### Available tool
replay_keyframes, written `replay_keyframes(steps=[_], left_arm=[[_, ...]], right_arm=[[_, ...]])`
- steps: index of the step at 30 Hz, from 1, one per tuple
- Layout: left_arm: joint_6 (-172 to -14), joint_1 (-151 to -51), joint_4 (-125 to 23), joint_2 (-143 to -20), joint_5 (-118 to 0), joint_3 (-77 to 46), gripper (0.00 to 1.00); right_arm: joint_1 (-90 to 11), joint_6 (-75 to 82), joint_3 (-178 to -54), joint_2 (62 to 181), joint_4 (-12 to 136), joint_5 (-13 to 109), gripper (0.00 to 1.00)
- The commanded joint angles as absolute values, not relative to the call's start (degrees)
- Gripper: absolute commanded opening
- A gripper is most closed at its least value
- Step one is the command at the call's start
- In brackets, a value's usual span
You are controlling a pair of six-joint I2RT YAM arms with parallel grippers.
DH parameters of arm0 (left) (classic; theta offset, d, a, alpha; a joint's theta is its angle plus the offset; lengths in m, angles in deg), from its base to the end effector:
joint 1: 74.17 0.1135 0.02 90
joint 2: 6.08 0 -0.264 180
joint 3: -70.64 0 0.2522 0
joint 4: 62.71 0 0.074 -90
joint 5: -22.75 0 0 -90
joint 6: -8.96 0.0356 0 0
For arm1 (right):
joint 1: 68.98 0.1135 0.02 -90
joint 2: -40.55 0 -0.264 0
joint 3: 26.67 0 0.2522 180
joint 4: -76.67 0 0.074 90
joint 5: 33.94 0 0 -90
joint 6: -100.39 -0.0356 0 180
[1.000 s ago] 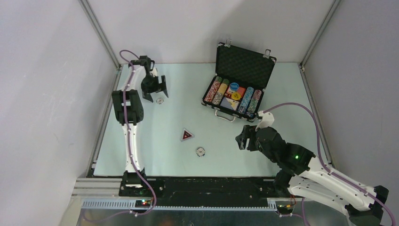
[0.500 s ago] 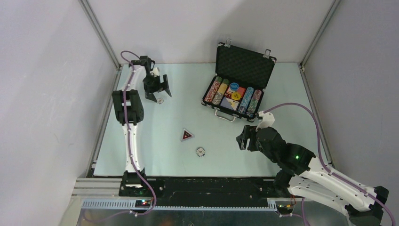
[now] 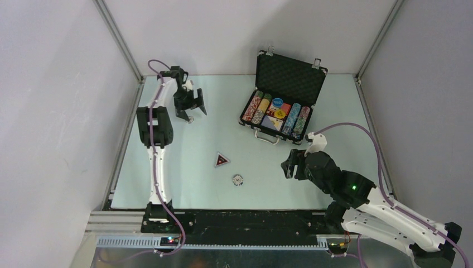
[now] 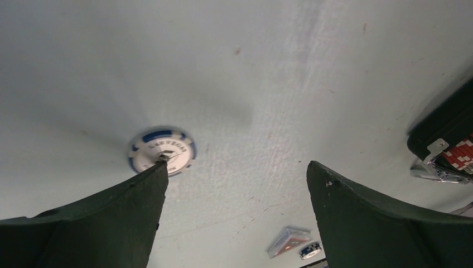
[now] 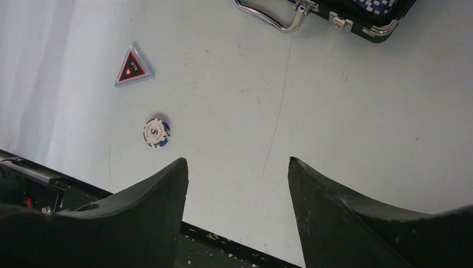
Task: Pack up texas hold em set
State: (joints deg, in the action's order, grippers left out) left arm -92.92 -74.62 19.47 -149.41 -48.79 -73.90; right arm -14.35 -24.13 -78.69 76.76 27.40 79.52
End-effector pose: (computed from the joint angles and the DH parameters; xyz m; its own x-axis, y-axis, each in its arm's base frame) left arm 0.5007 -0.0152 0.1701 -0.9782 -0.1876 -0.0892 -0.1474 0.9294 -0.3383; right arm 0.0918 0.1048 0.2794 -0.5779 0.0840 -0.8118 -0.2771 0.9154 0.2919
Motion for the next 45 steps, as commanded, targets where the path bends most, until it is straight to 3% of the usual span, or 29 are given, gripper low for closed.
replay_keyframes(steps=[1,18,30,45], left_arm=[[-93.77,-77.35,19.84,-151.52,-48.91,-76.10,1.00],[-94.17,-84.94,19.77,-152.62,-45.32,-79.60,1.00],[-92.32,-93.47,19.73,-151.21,-47.80,-72.52,1.00],[-93.95,-93.16,11.93,-128.78,-64.82,-64.56,1.00]], right_arm=[[-14.59,-24.74,-78.30,75.73,27.48,80.24,0.70],[-14.66,-24.85,-78.13,76.35,28.07,79.93,0.70],[-14.71,-25.02,-78.14,76.94,29.31,78.85,0.70],[-14.45,-25.38,-78.14,78.25,30.06,78.64,0.70]])
